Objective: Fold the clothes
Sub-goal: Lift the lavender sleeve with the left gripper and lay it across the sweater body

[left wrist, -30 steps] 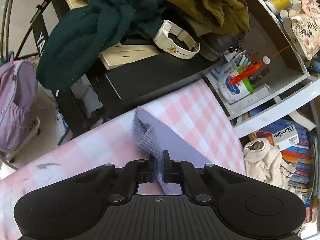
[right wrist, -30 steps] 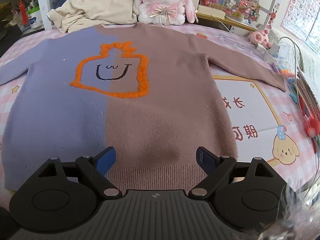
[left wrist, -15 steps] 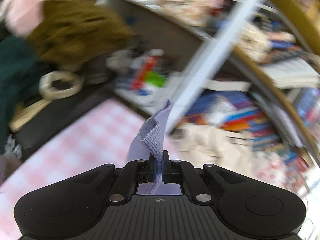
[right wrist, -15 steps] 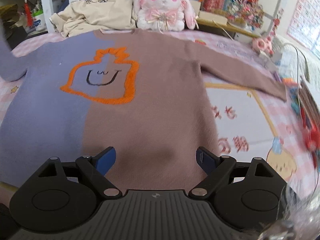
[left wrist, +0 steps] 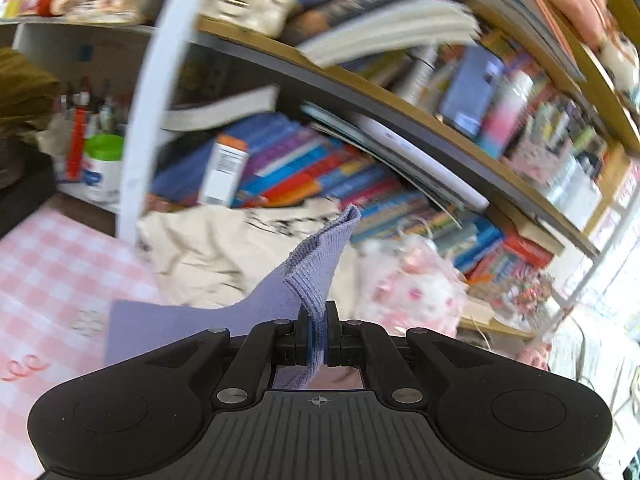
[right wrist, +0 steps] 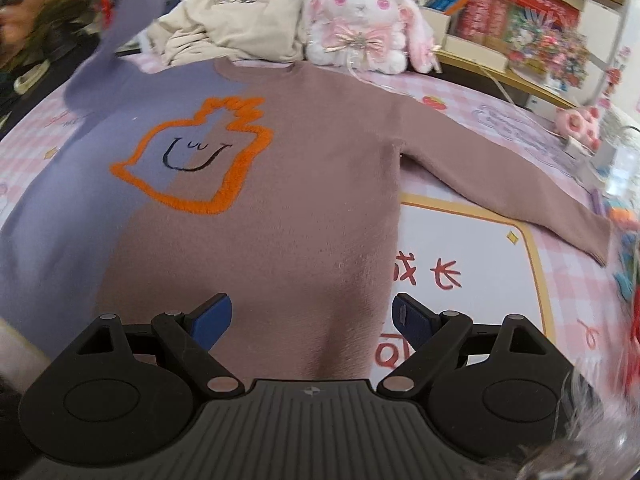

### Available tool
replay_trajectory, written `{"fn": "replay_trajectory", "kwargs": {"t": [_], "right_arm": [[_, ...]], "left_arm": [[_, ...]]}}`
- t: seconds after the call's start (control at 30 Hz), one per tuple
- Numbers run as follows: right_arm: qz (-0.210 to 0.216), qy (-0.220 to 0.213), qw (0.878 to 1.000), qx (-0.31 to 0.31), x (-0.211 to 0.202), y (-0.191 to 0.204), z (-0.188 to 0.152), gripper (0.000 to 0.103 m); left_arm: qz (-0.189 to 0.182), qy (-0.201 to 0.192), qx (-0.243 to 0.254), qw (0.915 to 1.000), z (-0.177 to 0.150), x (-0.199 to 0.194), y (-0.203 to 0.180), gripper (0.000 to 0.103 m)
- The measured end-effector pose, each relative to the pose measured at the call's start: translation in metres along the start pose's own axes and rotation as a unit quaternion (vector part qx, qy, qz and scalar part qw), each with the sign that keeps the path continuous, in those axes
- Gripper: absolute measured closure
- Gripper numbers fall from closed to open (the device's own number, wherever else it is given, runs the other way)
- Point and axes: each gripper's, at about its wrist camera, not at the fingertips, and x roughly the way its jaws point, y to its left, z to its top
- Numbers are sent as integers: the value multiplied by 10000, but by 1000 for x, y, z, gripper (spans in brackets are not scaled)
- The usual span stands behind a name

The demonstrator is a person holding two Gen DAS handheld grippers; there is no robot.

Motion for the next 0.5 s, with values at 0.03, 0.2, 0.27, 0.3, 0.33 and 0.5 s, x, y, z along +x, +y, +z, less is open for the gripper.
{"fn": "replay_trajectory", "kwargs": {"t": [0.03,0.2,0.27,0.3,0.33,0.5], "right_arm": [[62,2,10000,-60,1,-3,-1,16],[306,74,9989,-350,3,-14,-3,16],[356,90,9985,-401,4,-20,-4,16],[378,98,9983,-422,5,-22,-4,16],[392,105,9982,-432,5,-25,-4,16],[425,146,9980,-444,5,-36,-5,16]], "left_arm": [[8,40,26,10000,-4,5,-8,99],[63,232,99,9997,-20,27,-38,99],[109,318,135,9993,-27,35,-46,99],[131,362,153,9991,-31,39,-49,99],[153,406,172,9989,-34,44,-52,99],[184,592,338,9975,-49,57,-68,99]]}}
